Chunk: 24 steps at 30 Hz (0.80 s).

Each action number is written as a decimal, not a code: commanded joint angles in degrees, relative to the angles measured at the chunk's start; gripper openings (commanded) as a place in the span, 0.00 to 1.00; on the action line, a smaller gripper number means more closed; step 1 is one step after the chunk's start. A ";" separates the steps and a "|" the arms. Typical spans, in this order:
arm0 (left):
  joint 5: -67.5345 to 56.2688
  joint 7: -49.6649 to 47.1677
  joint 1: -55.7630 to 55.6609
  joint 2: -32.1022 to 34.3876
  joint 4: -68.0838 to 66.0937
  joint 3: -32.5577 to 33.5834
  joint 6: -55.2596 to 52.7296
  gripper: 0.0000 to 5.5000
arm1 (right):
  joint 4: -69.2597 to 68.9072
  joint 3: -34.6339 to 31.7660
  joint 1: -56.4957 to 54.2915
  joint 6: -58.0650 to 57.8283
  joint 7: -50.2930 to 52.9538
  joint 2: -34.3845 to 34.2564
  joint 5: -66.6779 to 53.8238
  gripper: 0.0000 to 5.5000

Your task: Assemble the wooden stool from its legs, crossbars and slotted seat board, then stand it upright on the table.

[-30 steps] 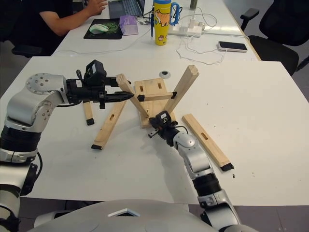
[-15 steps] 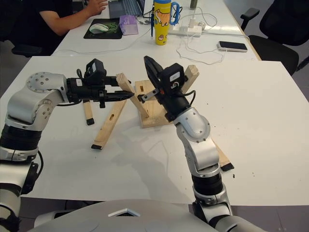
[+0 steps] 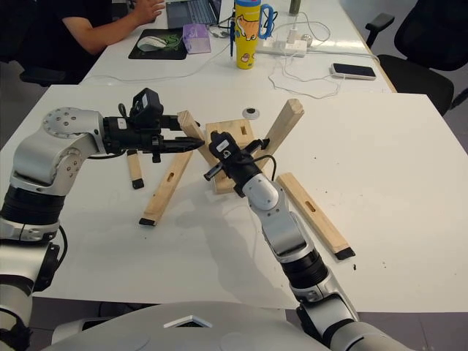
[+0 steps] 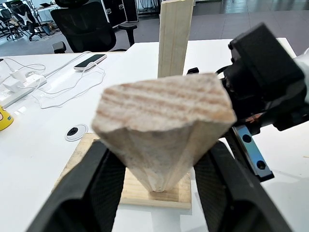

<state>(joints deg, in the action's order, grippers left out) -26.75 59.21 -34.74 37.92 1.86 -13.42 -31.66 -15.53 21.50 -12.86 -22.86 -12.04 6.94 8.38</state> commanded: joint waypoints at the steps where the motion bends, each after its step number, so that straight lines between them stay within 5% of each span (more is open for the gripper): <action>1: 1.87 2.00 5.44 -1.67 -1.55 -5.97 -4.65 0.37 | -6.22 -7.37 -2.25 11.21 4.47 -2.69 -2.42 0.00; 6: 1.89 1.70 6.27 -1.60 -1.08 -5.50 -4.86 0.37 | -8.25 -7.79 -2.52 17.23 5.51 -1.40 0.73 0.00; 12: 2.02 2.04 5.34 -1.63 -1.72 -5.40 -4.81 0.37 | 9.40 1.94 7.04 -7.64 -4.65 2.90 2.74 0.00; 18: 2.22 2.11 5.36 -1.46 -2.60 -4.76 -4.32 0.37 | -5.43 -8.45 4.86 16.09 -0.42 -0.68 -5.51 0.00; 24: 1.53 0.74 7.41 -0.51 -0.79 -3.00 -4.93 0.37 | -9.11 -9.02 17.95 28.08 -10.37 10.74 -7.17 0.00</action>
<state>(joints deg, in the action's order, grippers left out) -27.05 59.07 -33.31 36.60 3.13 -12.64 -31.44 -26.75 11.93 -1.01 3.55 -18.87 13.77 1.61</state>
